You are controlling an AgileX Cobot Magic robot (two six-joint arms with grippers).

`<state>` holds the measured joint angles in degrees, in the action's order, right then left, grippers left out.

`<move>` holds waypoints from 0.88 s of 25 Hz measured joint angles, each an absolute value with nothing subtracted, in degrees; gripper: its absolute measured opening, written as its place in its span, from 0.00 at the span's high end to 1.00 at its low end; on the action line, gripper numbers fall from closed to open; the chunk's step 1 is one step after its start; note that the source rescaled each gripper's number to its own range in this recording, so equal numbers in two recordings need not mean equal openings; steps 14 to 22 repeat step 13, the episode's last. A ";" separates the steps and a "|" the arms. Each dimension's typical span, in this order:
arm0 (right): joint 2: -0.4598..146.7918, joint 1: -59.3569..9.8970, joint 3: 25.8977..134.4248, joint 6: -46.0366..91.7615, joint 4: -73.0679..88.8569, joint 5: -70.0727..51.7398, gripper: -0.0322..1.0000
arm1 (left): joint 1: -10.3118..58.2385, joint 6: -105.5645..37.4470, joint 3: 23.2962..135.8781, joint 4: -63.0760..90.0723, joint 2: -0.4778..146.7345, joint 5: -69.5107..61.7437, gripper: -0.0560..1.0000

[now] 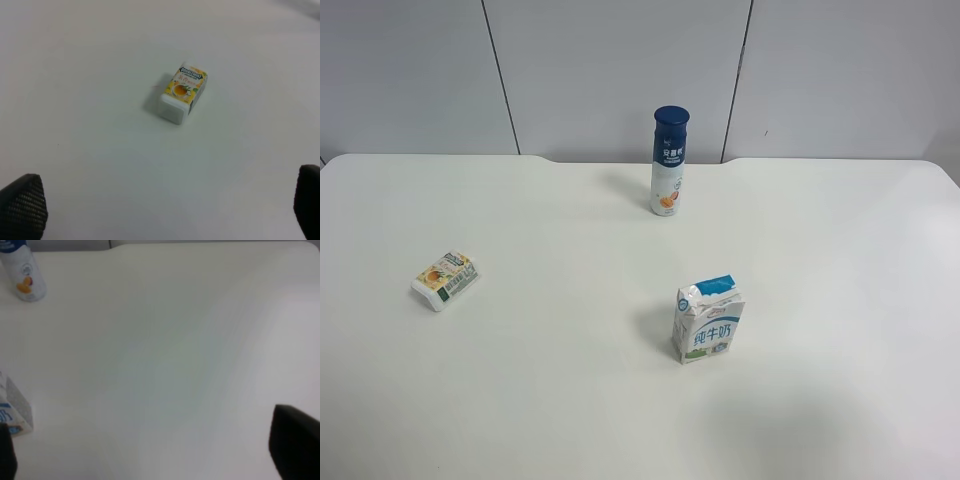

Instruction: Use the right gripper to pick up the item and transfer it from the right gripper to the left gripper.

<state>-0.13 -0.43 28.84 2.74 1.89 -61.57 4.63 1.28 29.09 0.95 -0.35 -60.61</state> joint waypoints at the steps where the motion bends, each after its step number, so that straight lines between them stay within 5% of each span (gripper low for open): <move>1: -0.13 0.08 28.84 2.74 1.89 -61.57 0.00 | 4.63 1.28 29.09 0.95 -0.35 -60.61 0.00; 22: -0.13 0.45 28.84 2.74 1.89 -61.57 0.00 | 4.63 1.28 29.09 0.95 -0.35 -60.61 0.00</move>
